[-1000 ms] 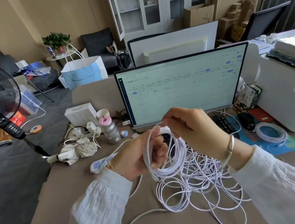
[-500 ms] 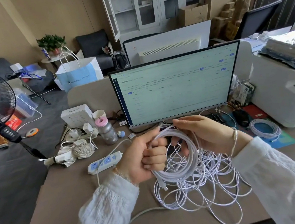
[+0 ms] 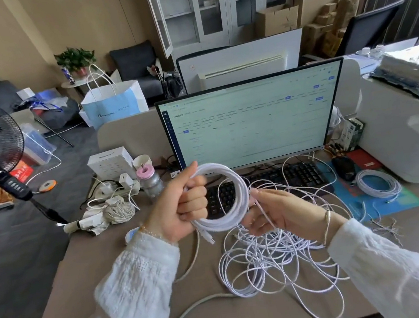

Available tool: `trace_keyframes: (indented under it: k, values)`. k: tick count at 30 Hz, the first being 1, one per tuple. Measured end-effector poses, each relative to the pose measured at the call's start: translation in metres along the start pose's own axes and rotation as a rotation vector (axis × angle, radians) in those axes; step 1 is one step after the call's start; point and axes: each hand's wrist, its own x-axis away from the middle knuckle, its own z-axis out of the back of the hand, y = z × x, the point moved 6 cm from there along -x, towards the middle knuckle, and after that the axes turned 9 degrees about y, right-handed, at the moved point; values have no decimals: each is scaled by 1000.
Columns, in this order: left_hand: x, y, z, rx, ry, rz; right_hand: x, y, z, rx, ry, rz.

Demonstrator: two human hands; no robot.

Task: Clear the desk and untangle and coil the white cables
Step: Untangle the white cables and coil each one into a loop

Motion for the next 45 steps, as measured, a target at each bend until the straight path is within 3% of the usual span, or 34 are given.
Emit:
trace_keyframes:
  k: [6, 14, 22, 28, 33, 38, 45]
  values:
    - [10, 49, 19, 69, 164, -245, -15, 25, 31, 434, 152, 106]
    - [12, 64, 41, 45, 338, -435, 3, -5, 48, 723, 478, 394]
    - [1, 48, 29, -134, 396, -479, 38, -46, -37, 1076, 225, 799]
    - [0, 19, 9, -324, 307, -350, 61, -81, -67, 955, 194, 1040]
    - [7, 2, -11, -461, 245, -348, 58, -95, -63, 982, 207, 1015]
    - [8, -4, -19, -542, 268, -385, 51, -102, -48, 991, 318, 936]
    - [6, -17, -22, -518, 190, -320, 41, -100, -41, 897, 264, 782]
